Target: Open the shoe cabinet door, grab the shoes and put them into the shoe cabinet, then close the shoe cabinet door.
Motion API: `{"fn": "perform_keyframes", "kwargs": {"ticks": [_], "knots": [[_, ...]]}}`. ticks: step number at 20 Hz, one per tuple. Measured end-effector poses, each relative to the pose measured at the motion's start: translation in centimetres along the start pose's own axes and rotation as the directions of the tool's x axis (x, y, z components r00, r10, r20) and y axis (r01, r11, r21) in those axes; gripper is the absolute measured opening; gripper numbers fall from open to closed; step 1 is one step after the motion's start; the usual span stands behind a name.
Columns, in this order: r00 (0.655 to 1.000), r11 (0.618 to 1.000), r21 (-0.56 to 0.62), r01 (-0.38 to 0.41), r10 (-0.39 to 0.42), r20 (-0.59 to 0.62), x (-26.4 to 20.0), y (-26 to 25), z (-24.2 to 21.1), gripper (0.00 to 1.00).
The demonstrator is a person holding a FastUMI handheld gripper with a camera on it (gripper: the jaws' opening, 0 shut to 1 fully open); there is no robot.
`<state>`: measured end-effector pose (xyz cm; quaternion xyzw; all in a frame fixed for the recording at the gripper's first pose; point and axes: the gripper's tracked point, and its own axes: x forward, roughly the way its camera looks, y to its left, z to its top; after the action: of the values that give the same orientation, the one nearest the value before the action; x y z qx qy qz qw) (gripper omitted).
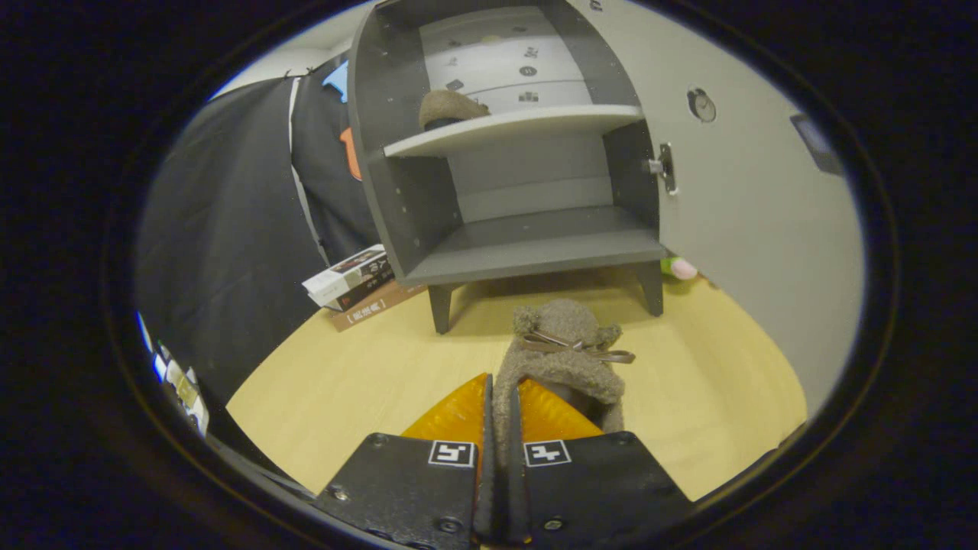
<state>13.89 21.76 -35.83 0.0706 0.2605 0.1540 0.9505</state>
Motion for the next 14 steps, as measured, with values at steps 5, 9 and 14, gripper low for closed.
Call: {"fn": "perform_keyframes", "kwargs": {"ticks": [5,9,14], "knots": [[0.993,0.998,-0.058,-0.026,0.033,0.118,-5.6,2.7,8.0,0.11],[0.975,0.993,-0.118,-0.024,0.049,0.218,-9.6,4.1,15.3,0.10],[0.949,0.983,-0.184,0.014,0.045,0.312,-13.0,5.3,24.1,0.11]]}}
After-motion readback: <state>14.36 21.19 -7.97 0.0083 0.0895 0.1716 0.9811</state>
